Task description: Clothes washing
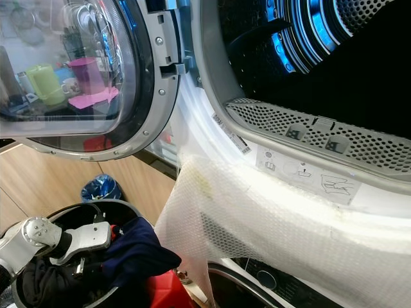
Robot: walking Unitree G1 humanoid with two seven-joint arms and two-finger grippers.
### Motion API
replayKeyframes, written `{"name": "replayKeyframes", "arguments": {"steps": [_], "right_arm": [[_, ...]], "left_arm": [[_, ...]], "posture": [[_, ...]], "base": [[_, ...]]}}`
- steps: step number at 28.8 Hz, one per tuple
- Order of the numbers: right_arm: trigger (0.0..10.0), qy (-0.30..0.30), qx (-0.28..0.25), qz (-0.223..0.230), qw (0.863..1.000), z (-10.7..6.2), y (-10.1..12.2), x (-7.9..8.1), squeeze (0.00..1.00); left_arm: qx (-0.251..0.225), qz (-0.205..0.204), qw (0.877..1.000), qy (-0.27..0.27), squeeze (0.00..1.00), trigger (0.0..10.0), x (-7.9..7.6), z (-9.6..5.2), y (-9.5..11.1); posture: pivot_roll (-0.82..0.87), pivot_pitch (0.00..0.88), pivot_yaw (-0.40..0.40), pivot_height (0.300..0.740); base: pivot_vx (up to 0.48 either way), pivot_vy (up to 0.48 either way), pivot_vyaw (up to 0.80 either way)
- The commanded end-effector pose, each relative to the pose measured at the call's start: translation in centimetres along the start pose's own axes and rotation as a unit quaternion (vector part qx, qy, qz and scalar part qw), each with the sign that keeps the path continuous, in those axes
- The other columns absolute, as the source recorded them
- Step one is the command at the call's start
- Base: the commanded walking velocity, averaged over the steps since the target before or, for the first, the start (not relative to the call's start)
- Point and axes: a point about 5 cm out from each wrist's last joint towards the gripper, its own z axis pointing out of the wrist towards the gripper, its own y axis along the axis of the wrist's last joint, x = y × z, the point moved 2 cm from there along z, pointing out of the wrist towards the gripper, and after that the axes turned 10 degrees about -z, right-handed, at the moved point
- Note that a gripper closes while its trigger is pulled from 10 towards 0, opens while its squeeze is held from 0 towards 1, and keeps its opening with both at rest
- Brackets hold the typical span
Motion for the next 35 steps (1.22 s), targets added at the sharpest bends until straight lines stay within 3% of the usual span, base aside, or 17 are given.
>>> {"name": "replayKeyframes", "arguments": {"steps": [1,4,7,8,22,24,27,32,35], "right_arm": [[10.0,0.004,0.007,-0.001,1.000,-0.1,-0.3,0.2,0.00],[10.0,0.004,0.007,-0.001,1.000,-0.1,-0.3,0.1,0.00],[10.0,0.005,0.007,-0.004,1.000,-0.1,-0.4,0.1,0.00],[10.0,0.005,0.007,-0.005,1.000,-0.1,-0.4,0.0,0.00],[10.0,0.004,0.005,-0.008,1.000,-0.2,-0.3,-0.1,0.00],[10.0,0.003,0.005,-0.008,1.000,-0.2,-0.4,-0.1,0.00],[10.0,0.004,0.005,-0.009,1.000,-0.2,-0.4,-0.1,0.00],[10.0,0.008,0.005,-0.017,1.000,-0.2,-0.4,-0.1,0.00],[10.0,0.008,0.006,-0.020,1.000,-0.2,-0.4,-0.2,0.00]], "left_arm": [[0.007,0.030,0.999,0.038,1.00,10.0,0.2,0.8,-0.1],[-0.002,0.027,0.999,0.043,1.00,10.0,0.1,1.2,0.1],[-0.021,-0.003,0.998,0.058,1.00,10.0,-0.1,2.1,0.1],[-0.006,0.013,0.999,0.052,0.00,10.0,-0.7,2.7,-0.2],[0.004,0.015,0.997,0.071,0.00,10.0,-0.4,3.1,-0.6],[-0.001,-0.009,0.997,0.082,0.00,10.0,-0.2,3.2,-0.6],[-0.049,-0.113,0.988,0.096,0.00,10.0,0.2,3.5,0.0],[-0.081,-0.159,0.981,0.074,0.00,10.0,0.0,3.9,0.8],[-0.067,-0.171,0.982,0.034,0.00,10.0,-0.5,4.0,0.7]], "posture": [[0.11,0.000,0.074,0.740],[0.11,0.000,0.072,0.740],[0.10,0.000,0.070,0.740],[0.10,0.000,0.068,0.740],[0.09,0.000,0.064,0.740],[0.09,0.000,0.064,0.740],[0.09,0.000,0.064,0.740],[0.06,0.000,0.049,0.740],[0.06,0.000,0.039,0.740]], "base": [[0.000,0.000,0.00],[0.000,0.000,0.00],[0.000,0.000,0.00],[0.000,0.000,0.00],[0.000,0.000,0.00],[0.000,0.000,0.00],[0.000,0.000,0.00],[0.000,0.000,0.00],[0.000,0.000,0.00]]}}
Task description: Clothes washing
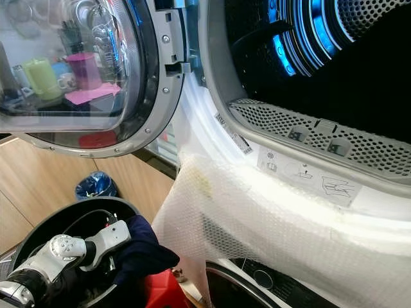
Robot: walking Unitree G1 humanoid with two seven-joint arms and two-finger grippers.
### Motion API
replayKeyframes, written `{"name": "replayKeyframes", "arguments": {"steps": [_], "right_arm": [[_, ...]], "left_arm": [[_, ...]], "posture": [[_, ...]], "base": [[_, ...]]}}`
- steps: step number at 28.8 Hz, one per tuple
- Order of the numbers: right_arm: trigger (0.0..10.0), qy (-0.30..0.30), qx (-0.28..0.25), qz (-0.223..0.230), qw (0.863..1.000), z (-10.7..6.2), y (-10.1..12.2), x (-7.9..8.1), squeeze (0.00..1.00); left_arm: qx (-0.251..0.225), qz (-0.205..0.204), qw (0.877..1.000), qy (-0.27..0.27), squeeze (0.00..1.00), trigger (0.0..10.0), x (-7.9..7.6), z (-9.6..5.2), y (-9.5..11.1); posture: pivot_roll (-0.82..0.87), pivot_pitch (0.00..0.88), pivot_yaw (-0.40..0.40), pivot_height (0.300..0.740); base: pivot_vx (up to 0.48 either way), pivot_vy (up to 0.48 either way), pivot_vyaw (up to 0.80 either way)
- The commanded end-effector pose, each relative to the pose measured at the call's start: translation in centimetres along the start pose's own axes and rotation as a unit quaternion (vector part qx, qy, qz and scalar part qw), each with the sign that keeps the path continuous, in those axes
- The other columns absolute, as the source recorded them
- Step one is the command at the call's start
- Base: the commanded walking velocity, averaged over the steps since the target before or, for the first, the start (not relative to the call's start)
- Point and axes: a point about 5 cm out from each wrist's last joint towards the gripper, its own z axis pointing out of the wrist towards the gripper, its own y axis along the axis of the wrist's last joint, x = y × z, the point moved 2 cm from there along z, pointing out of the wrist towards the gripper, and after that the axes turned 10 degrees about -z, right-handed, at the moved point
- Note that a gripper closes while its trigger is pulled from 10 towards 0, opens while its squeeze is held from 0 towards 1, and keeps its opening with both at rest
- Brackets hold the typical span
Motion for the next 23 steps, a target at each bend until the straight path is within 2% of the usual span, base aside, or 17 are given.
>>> {"name": "replayKeyframes", "arguments": {"steps": [1,3,4,5,9,10,11,12,17,20,23], "right_arm": [[10.0,0.006,0.000,-0.007,1.000,0.0,0.0,0.1,0.00],[10.0,0.008,-0.001,-0.011,1.000,0.0,0.1,0.1,0.00],[10.0,0.008,-0.001,-0.011,1.000,0.0,0.1,0.1,0.00],[10.0,0.010,-0.002,-0.013,1.000,0.0,0.2,0.2,0.00],[10.0,0.011,-0.004,-0.015,1.000,0.1,0.3,0.2,0.00],[10.0,0.011,-0.005,-0.016,1.000,0.1,0.4,0.2,0.00],[10.0,0.011,-0.005,-0.016,1.000,0.1,0.4,0.2,0.00],[10.0,0.012,-0.004,-0.016,1.000,0.1,0.3,0.2,0.00],[10.0,0.013,-0.001,-0.017,1.000,0.0,0.0,0.4,0.00],[10.0,0.013,0.001,-0.017,1.000,-0.2,-0.3,0.4,0.00],[10.0,0.013,0.001,-0.017,1.000,-0.2,-0.4,0.3,0.00]], "left_arm": [[0.011,-0.009,1.000,-0.020,0.00,10.0,-0.1,0.0,0.0],[0.064,-0.004,0.996,-0.063,0.00,10.0,-0.5,-0.4,-1.3],[0.064,-0.004,0.996,-0.063,0.00,10.0,-0.5,-0.4,-1.3],[0.092,0.007,0.994,-0.062,0.00,10.0,-0.4,-0.6,-1.8],[0.106,0.024,0.993,-0.048,0.00,10.0,0.2,-0.8,-1.5],[0.108,0.036,0.993,-0.039,0.00,9.0,0.4,-0.8,-1.2],[0.109,0.039,0.993,-0.036,0.00,9.0,0.5,-0.8,-1.2],[0.109,0.041,0.993,-0.034,0.00,0.0,0.5,-0.8,-1.2],[0.116,0.062,0.991,-0.036,0.00,0.0,0.2,-0.4,-1.1],[0.090,0.040,0.994,-0.039,0.00,0.0,-0.2,0.0,-0.7],[0.099,0.056,0.993,-0.043,0.00,0.0,-0.3,0.0,-0.8]], "posture": [[0.06,0.000,0.039,0.740],[0.06,0.000,0.035,0.740],[0.06,0.000,0.035,0.740],[0.06,0.000,0.035,0.740],[0.05,0.000,0.034,0.740],[0.05,0.000,0.035,0.740],[0.05,0.000,0.035,0.740],[0.05,0.000,0.035,0.740],[0.04,0.000,0.037,0.740],[0.03,0.000,0.036,0.740],[0.03,0.000,0.032,0.740]], "base": [[0.000,0.000,0.00],[0.000,0.000,0.00],[0.000,0.000,0.00],[0.000,0.000,0.00],[0.000,0.000,0.00],[0.000,0.000,0.00],[0.000,0.000,0.00],[0.000,0.000,0.00],[0.000,0.000,0.00],[0.000,0.000,0.00],[0.000,0.000,0.00]]}}
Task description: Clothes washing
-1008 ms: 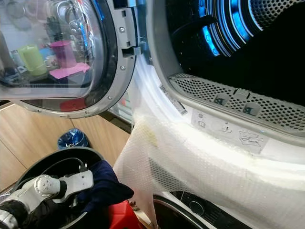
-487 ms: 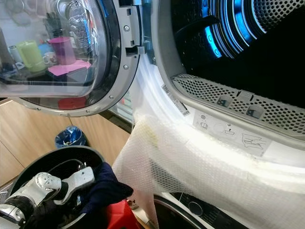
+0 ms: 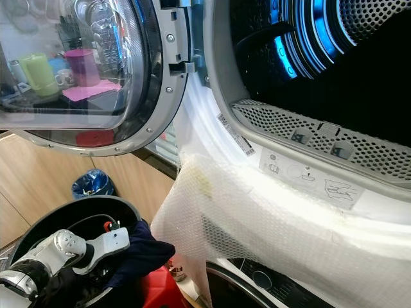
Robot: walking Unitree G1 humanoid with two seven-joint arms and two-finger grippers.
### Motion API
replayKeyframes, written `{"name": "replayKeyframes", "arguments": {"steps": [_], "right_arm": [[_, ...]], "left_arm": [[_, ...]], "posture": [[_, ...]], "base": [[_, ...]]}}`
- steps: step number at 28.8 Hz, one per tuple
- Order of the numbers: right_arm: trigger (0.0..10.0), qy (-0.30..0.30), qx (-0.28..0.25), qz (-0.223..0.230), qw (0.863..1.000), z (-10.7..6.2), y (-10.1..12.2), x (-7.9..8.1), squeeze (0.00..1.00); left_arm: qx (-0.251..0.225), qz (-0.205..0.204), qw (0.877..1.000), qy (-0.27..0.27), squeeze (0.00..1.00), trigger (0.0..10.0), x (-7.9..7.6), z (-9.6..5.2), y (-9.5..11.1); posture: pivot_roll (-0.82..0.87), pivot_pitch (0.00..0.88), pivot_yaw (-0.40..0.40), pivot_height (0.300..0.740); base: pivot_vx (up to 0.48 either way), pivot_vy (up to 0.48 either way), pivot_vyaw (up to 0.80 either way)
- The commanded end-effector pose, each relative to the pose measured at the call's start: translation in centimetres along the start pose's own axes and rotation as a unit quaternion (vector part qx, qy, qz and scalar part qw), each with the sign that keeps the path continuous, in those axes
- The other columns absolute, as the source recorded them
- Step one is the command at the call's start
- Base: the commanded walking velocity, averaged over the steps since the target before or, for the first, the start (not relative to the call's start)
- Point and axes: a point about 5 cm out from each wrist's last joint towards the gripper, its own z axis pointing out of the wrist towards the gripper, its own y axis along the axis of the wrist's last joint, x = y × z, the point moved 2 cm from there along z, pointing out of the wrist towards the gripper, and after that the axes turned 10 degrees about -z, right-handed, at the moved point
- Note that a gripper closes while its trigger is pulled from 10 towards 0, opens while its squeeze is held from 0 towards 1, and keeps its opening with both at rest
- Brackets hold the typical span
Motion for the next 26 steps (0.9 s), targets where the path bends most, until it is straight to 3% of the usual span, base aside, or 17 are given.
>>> {"name": "replayKeyframes", "arguments": {"steps": [1,26], "right_arm": [[10.0,0.000,-0.001,0.000,1.000,-0.1,-0.2,0.0,0.00],[10.0,-0.006,-0.001,0.012,1.000,-0.4,-0.7,0.1,0.00]], "left_arm": [[0.012,0.008,1.000,-0.002,0.00,0.0,0.0,-0.1,-0.4],[0.019,0.021,0.999,-0.029,0.00,0.0,-1.3,0.8,-1.1]], "posture": [[0.03,0.000,0.032,0.740],[0.02,0.000,0.045,0.740]], "base": [[0.000,0.000,0.00],[0.000,0.000,0.00]]}}
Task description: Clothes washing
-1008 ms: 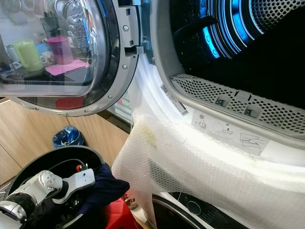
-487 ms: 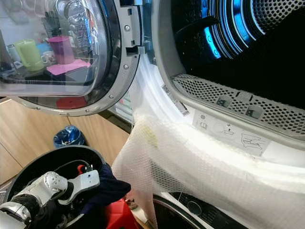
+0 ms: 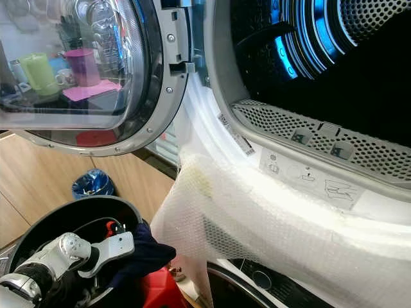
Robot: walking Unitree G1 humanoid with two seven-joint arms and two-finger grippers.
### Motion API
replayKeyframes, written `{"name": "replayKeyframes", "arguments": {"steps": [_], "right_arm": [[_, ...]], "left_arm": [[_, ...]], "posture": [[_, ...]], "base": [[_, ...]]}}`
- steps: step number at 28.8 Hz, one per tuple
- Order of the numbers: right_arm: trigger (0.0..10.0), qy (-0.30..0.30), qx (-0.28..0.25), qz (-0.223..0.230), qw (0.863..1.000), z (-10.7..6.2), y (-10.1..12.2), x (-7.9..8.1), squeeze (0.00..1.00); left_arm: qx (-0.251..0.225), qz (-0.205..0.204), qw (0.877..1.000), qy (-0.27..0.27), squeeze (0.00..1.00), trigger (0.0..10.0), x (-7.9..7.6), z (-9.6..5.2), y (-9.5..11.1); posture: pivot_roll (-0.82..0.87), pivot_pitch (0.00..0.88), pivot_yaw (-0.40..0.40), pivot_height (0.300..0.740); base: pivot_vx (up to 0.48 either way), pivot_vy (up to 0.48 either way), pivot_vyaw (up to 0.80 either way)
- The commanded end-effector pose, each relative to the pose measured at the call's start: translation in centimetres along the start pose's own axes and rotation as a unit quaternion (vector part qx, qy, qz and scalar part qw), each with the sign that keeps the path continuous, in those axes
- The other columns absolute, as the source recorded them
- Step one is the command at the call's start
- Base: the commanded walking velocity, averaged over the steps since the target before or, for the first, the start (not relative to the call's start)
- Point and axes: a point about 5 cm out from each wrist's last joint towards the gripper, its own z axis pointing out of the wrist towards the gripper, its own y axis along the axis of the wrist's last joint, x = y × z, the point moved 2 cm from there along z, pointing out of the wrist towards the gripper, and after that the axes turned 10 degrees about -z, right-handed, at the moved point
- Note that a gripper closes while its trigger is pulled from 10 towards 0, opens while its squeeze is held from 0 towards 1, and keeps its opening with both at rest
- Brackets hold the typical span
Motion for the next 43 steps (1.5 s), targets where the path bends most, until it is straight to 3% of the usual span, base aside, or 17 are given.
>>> {"name": "replayKeyframes", "arguments": {"steps": [1,17,22,25,27,29,32,36,38,40,42,43], "right_arm": [[10.0,-0.003,-0.003,0.004,1.000,-0.1,-0.1,0.1,0.00],[10.0,0.000,-0.006,0.010,1.000,0.1,0.0,0.7,0.00],[10.0,0.002,-0.007,0.013,1.000,0.1,0.1,0.9,0.00],[10.0,0.004,-0.005,0.012,1.000,0.2,0.0,1.1,0.00],[10.0,0.004,-0.005,0.011,1.000,0.2,0.1,1.1,0.00],[10.0,0.004,-0.007,0.012,1.000,0.2,0.2,1.0,0.00],[10.0,0.004,-0.008,0.012,1.000,0.3,0.4,1.0,0.00],[10.0,0.004,-0.008,0.013,1.000,0.4,0.6,1.0,0.00],[10.0,0.004,-0.008,0.014,1.000,0.6,0.9,1.1,0.00],[10.0,0.004,-0.009,0.015,1.000,0.6,1.0,1.1,0.00],[10.0,0.003,-0.011,0.018,1.000,0.7,1.2,1.2,0.00],[10.0,0.003,-0.011,0.019,1.000,0.8,1.4,1.2,0.00]], "left_arm": [[0.014,0.004,1.000,-0.014,0.00,0.0,-0.5,0.1,-0.8],[-0.010,0.008,1.000,-0.024,0.00,0.0,-0.5,-0.2,-0.5],[-0.048,-0.017,0.998,-0.044,0.00,0.0,-0.3,-1.0,-0.1],[-0.043,0.000,0.996,-0.075,0.00,0.0,-0.1,-2.0,0.0],[-0.052,-0.011,0.994,-0.096,0.00,0.0,0.0,-2.7,0.3],[-0.063,-0.018,0.990,-0.127,0.00,0.0,0.1,-3.8,0.9],[-0.091,-0.005,0.979,-0.181,0.00,0.0,0.2,-7.2,3.0],[-0.102,0.048,0.978,-0.177,0.00,0.0,0.8,-10.6,5.3],[-0.150,0.090,0.969,-0.173,0.00,0.0,1.2,-13.5,8.9],[-0.174,0.117,0.962,-0.174,0.00,0.0,1.2,-14.6,10.6],[-0.226,0.150,0.946,-0.177,0.00,0.0,0.7,-16.0,13.7],[-0.264,0.169,0.930,-0.190,0.00,0.0,0.0,-16.8,15.9]], "posture": [[0.02,0.000,0.048,0.740],[0.01,0.000,0.082,0.740],[0.02,0.000,0.091,0.740],[0.03,0.000,0.089,0.740],[0.03,0.000,0.089,0.740],[0.03,0.000,0.088,0.740],[0.05,0.000,0.084,0.740],[0.08,0.000,0.083,0.740],[0.10,0.000,0.089,0.740],[0.11,0.000,0.091,0.740],[0.11,0.000,0.093,0.740],[0.11,0.000,0.097,0.740]], "base": [[0.000,0.000,0.00],[0.000,0.000,0.00],[0.000,0.000,0.00],[0.000,0.000,0.00],[0.000,0.000,0.00],[0.000,0.000,0.00],[0.000,0.000,0.00],[0.000,0.000,0.00],[0.000,0.000,0.00],[0.000,0.000,0.00],[0.000,0.000,0.00],[0.000,0.000,0.00]]}}
